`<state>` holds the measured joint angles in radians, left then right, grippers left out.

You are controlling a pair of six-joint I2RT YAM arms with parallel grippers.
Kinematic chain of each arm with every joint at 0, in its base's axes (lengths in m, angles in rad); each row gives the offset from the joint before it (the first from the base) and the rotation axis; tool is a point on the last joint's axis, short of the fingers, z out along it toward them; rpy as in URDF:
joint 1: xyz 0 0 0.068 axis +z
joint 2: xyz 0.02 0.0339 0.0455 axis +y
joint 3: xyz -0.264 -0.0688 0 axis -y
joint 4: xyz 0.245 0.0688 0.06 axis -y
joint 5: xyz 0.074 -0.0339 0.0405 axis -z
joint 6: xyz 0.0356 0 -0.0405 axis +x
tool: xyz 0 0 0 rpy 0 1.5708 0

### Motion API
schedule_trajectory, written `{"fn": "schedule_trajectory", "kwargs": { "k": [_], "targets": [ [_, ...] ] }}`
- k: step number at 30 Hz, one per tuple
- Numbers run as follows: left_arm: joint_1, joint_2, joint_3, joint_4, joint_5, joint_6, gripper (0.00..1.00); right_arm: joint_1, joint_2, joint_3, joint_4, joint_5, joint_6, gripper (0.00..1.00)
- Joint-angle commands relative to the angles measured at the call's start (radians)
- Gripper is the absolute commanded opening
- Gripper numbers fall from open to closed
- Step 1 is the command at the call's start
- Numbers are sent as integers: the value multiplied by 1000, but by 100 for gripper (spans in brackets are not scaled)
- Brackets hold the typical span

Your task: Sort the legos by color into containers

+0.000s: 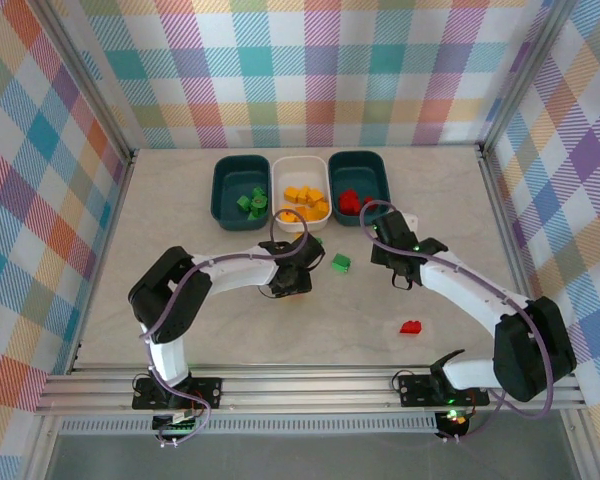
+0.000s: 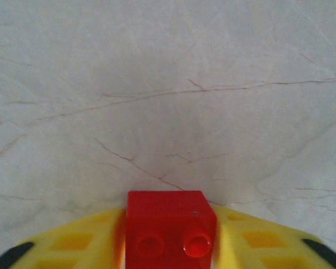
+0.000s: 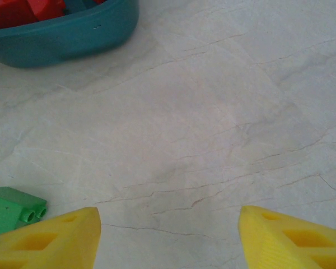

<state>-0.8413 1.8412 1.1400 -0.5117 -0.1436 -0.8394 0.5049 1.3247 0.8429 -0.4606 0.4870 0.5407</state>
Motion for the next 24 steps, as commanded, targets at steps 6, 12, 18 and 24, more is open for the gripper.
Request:
{"fn": "schedule_trajectory", "kwargs": {
  "k": [6, 12, 18, 24],
  "targets": [
    [-35, 59, 88, 1, -54, 31, 31, -6, -50, -64, 84, -10, 24, 65],
    [-29, 38, 242, -4, -19, 135, 31, -24, -56, -89, 115, -16, 37, 65],
    [17, 162, 538, 47, 86, 274, 30, -68, -97, -126, 124, -21, 80, 65],
    [37, 394, 883, -10, 50, 363, 31, -124, -205, -194, 145, -47, 107, 65]
  ]
}}
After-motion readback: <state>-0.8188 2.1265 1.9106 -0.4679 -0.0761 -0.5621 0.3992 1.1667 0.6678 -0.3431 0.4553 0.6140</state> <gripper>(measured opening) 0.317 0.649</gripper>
